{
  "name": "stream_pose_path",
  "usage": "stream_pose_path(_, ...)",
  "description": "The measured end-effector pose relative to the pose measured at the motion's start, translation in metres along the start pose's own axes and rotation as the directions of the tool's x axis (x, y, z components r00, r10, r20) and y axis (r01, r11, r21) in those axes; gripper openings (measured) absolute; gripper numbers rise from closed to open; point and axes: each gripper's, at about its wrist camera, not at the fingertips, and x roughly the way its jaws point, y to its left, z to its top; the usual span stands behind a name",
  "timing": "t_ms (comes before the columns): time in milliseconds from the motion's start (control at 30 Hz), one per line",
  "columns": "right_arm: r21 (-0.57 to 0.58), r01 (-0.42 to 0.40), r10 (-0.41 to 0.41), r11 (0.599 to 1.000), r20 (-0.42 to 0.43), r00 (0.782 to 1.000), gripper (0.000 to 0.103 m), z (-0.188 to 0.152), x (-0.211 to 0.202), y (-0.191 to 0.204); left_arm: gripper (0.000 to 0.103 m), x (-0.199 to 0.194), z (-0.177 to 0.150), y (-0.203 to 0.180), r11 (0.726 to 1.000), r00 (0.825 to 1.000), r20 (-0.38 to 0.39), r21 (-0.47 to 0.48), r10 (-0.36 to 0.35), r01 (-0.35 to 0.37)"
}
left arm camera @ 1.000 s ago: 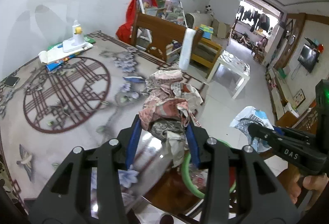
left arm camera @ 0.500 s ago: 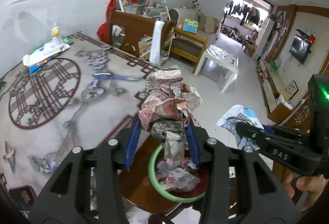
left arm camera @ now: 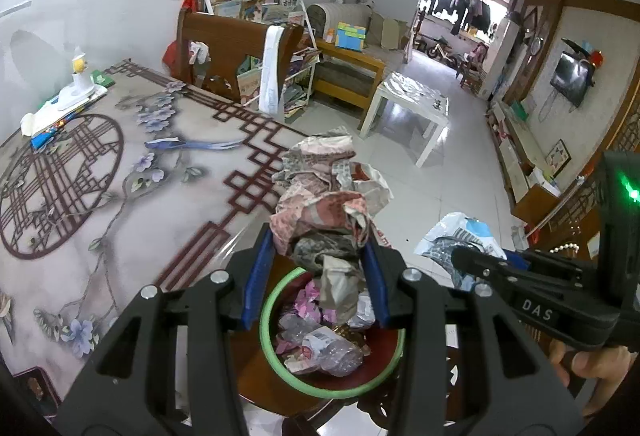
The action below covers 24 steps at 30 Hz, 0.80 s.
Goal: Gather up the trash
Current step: 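Lift and carry the crumpled paper and snack wrapper over the red bin, then open the left tool to drop the paper while the right tool releases the wrapper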
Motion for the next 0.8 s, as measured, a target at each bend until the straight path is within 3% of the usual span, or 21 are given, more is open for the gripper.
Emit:
stream_pose_path(733, 0.037, -0.001, 0.002, 0.999, -0.043, 0.999, 0.027, 0.0, 0.015, -0.013, 0.041, 0.026, -0.002, -0.008, 0.999, 0.997, -0.058, 0.005, -0.047, 0.047)
stream_pose_path(800, 0.039, 0.003, -0.001, 0.999, -0.047, 0.999, 0.036, -0.001, 0.015, -0.014, 0.044, 0.028, -0.002, -0.009, 0.999, 0.997, -0.063, 0.003, -0.051, 0.051)
